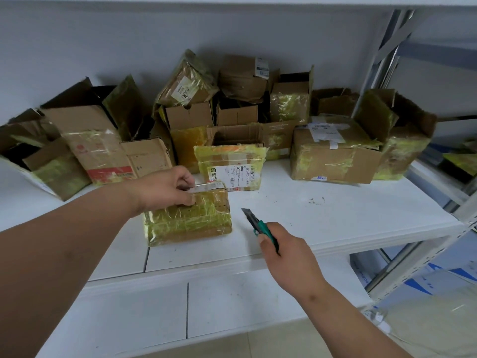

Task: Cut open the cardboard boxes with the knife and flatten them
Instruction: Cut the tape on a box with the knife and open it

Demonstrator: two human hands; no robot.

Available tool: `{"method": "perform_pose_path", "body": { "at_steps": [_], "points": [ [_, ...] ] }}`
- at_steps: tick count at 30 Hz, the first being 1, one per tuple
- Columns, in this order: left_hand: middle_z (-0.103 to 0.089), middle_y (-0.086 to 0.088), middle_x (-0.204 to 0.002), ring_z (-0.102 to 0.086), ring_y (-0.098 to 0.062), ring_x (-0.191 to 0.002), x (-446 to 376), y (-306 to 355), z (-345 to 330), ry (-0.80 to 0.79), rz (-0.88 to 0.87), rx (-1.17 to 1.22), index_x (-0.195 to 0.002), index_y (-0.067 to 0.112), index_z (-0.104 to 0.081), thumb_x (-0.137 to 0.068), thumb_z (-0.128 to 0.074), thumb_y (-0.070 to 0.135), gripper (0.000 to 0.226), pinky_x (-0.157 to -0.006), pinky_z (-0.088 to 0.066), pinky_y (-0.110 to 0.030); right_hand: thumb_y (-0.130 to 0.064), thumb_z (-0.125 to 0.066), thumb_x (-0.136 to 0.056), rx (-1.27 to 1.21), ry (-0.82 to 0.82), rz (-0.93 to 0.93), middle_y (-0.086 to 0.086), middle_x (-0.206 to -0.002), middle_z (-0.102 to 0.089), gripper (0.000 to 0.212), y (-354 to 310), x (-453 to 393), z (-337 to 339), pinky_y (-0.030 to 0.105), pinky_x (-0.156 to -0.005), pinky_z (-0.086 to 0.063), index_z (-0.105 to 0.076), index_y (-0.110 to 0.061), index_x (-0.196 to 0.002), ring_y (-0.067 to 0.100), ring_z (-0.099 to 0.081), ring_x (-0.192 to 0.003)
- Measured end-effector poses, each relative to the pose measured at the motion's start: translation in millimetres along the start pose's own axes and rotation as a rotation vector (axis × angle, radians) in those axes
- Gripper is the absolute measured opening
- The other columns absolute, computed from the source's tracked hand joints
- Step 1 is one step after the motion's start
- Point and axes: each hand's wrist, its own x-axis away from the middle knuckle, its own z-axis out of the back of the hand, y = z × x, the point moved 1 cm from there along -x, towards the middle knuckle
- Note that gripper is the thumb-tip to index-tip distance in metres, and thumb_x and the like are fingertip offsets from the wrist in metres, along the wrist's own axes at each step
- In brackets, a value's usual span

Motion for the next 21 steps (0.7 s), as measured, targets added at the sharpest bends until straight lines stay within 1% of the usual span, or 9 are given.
{"method": "perform_pose_path", "body": {
  "at_steps": [1, 2, 4, 7, 9, 11, 14, 18, 21],
  "points": [
    [-0.064, 0.006, -0.123, -0.062, -0.014, -0.104, 0.6, -1.2, 1.0, 0.026, -0.015, -0.012, -0.111, 0.023, -0.059, -0.087, -0.072, 0.022, 0.027, -0.077, -0.046, -0.025, -0.036, -0.042, -0.102, 0.004, -0.013, 0.018, -0.005, -0.06, -0.051, 0.014, -3.8, -0.1, -2.0, 0.03, -0.052, -0.036, -0.05, -0.033, -0.113, 0.014, -0.047, -0.054],
    [-0.066, 0.006, -0.117, -0.063, -0.014, -0.103, 0.7, -2.6, 1.5, 0.049, -0.032, -0.034, -0.106, 0.024, -0.061, -0.088, -0.072, 0.023, 0.021, -0.08, -0.049, -0.028, -0.036, -0.042, -0.102, 0.004, -0.03, 0.033, -0.005, -0.061, -0.05, 0.015, -7.8, -0.4, -4.9, 0.031, -0.053, -0.037, -0.05, -0.032, -0.114, 0.014, -0.048, -0.055],
    [-0.066, 0.008, -0.11, -0.063, -0.016, -0.103, 2.9, -3.3, 2.7, 0.063, -0.047, -0.131, -0.104, 0.027, -0.062, -0.089, -0.069, 0.034, 0.018, -0.088, -0.05, -0.033, -0.034, -0.041, -0.102, 0.01, -0.064, 0.048, -0.007, -0.064, -0.05, 0.017, -14.7, -1.9, -11.0, 0.034, -0.056, -0.04, -0.048, -0.029, -0.117, 0.016, -0.05, -0.059],
    [-0.06, 0.012, -0.116, -0.058, -0.015, -0.109, 10.2, 3.3, 5.3, 0.006, -0.013, -0.392, -0.124, 0.036, -0.055, -0.09, -0.059, 0.052, 0.039, -0.093, -0.046, -0.03, -0.031, -0.04, -0.103, 0.029, -0.112, 0.009, -0.008, -0.07, -0.053, 0.02, -20.9, -5.3, -18.2, 0.035, -0.059, -0.043, -0.045, -0.026, -0.121, 0.021, -0.055, -0.065],
    [-0.062, 0.006, -0.119, -0.057, -0.017, -0.111, 14.8, 4.3, 6.8, 0.044, 0.023, -0.482, -0.13, 0.038, -0.054, -0.09, -0.049, 0.062, 0.047, -0.097, -0.044, -0.031, -0.032, -0.04, -0.103, -0.04, -0.128, -0.034, -0.003, -0.077, -0.06, 0.018, -23.9, -6.7, -20.2, 0.038, -0.065, -0.052, -0.046, -0.026, -0.118, 0.024, -0.062, -0.071],
    [-0.063, 0.003, -0.123, -0.056, -0.018, -0.113, 22.4, -0.6, 4.8, 0.093, 0.052, -0.421, -0.127, 0.035, -0.059, -0.091, -0.045, 0.063, 0.048, -0.096, -0.043, -0.03, -0.033, -0.041, -0.102, -0.12, -0.126, -0.066, 0.003, -0.082, -0.065, 0.015, -26.8, -7.7, -21.0, 0.045, -0.073, -0.056, -0.048, -0.026, -0.114, 0.028, -0.067, -0.075],
    [-0.063, 0.007, -0.124, -0.057, -0.015, -0.113, 32.0, -12.2, -3.3, 0.115, 0.078, -0.152, -0.126, 0.038, -0.061, -0.09, -0.046, 0.063, 0.047, -0.101, -0.042, -0.032, -0.033, -0.042, -0.101, -0.186, -0.117, -0.094, 0.007, -0.084, -0.067, 0.013, -30.3, -10.9, -22.0, 0.048, -0.076, -0.056, -0.049, -0.026, -0.108, 0.031, -0.068, -0.076],
    [-0.059, 0.015, -0.123, -0.057, -0.007, -0.109, 35.3, -16.0, -11.5, 0.048, 0.09, 0.108, -0.134, 0.046, -0.052, -0.091, -0.052, 0.058, 0.045, -0.098, -0.041, -0.027, -0.034, -0.041, -0.101, -0.195, -0.119, -0.087, 0.008, -0.086, -0.067, 0.012, -34.8, -14.5, -23.3, 0.048, -0.076, -0.056, -0.049, -0.026, -0.106, 0.032, -0.068, -0.077],
    [-0.053, 0.014, -0.134, -0.055, -0.014, -0.117, 35.5, -20.2, -15.4, -0.009, 0.117, 0.13, -0.141, 0.053, -0.039, -0.088, -0.055, 0.06, 0.056, -0.101, -0.046, -0.037, -0.034, -0.041, -0.101, -0.186, -0.113, -0.089, 0.008, -0.085, -0.067, 0.012, -36.5, -16.3, -24.7, 0.049, -0.076, -0.056, -0.049, -0.026, -0.106, 0.032, -0.068, -0.076]
  ]
}}
